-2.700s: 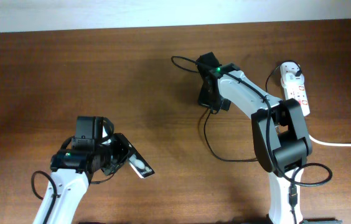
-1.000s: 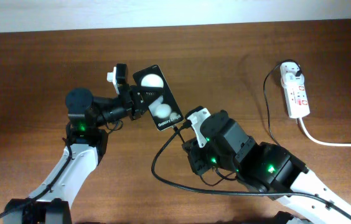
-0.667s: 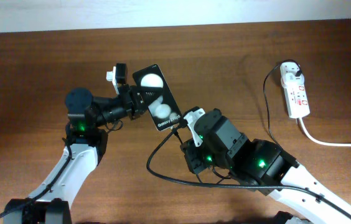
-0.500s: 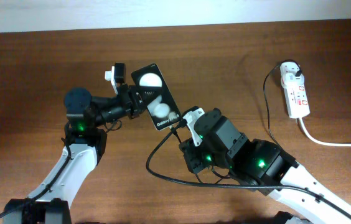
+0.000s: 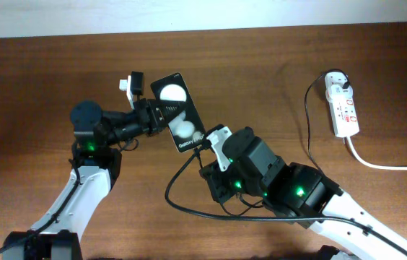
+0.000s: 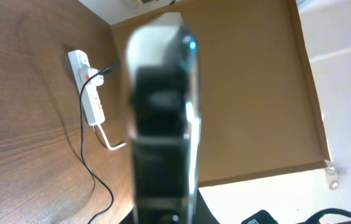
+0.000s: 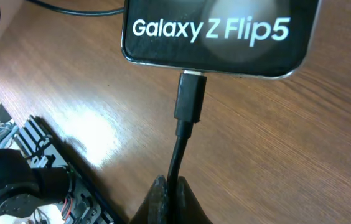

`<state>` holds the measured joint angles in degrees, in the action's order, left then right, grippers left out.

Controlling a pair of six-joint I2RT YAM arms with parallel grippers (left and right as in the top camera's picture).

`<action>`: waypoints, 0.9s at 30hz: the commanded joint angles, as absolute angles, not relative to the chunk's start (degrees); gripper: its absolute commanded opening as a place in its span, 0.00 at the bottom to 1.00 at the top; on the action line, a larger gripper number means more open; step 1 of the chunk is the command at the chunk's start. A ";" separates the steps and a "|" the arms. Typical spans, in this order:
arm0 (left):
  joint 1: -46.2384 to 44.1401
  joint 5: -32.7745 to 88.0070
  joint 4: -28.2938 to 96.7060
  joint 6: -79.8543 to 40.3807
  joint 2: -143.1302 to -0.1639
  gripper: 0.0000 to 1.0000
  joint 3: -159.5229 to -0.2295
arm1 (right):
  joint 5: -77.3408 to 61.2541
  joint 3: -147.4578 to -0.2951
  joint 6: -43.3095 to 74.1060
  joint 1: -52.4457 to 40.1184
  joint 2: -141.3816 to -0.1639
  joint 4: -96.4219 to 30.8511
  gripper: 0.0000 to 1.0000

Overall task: Plug charger to phone and switch on socket
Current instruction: 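Insert the USB-C plug into the phone's bottom port with the right gripper, then lower the phone onto the table with the left gripper and release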

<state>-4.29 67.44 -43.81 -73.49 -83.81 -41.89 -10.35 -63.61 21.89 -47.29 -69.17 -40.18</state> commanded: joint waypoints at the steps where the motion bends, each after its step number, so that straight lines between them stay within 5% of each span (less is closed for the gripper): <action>1: -5.63 78.83 -43.90 -71.70 -83.53 0.00 -42.17 | -7.07 -64.95 21.52 -46.87 -69.14 -37.43 0.06; 6: -5.63 76.16 -44.31 -66.54 -83.50 0.00 -42.17 | -6.79 -68.29 19.73 -46.81 -61.69 -48.10 0.64; 7: -5.65 74.50 -44.29 -65.87 -83.50 0.00 -42.17 | -6.76 -71.22 17.65 -46.81 -58.43 -52.31 0.87; 8: -5.65 71.22 -44.29 -65.91 -83.50 0.00 -42.17 | -6.15 -74.76 16.08 -46.81 -54.00 -57.39 0.96; 13: -11.62 63.90 -42.22 -63.59 -83.50 0.00 -43.44 | -1.87 -76.09 16.12 -46.81 -39.75 -70.04 0.99; 16: -12.27 62.50 -21.17 -51.62 -83.53 0.00 -51.88 | -1.87 -76.07 16.12 -46.83 -39.42 -71.81 0.99; 20: -13.34 45.25 20.47 -30.39 -84.60 0.00 -71.42 | -1.87 -76.07 16.12 -46.83 -39.42 -71.83 0.99; 27: -21.63 46.50 42.70 -17.04 -114.83 0.00 -98.85 | -1.87 -76.07 16.12 -46.83 -39.42 -71.83 0.99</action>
<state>-18.61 44.71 41.21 -22.83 -105.65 -91.70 -2.37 -76.03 16.27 -47.03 -39.57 -71.96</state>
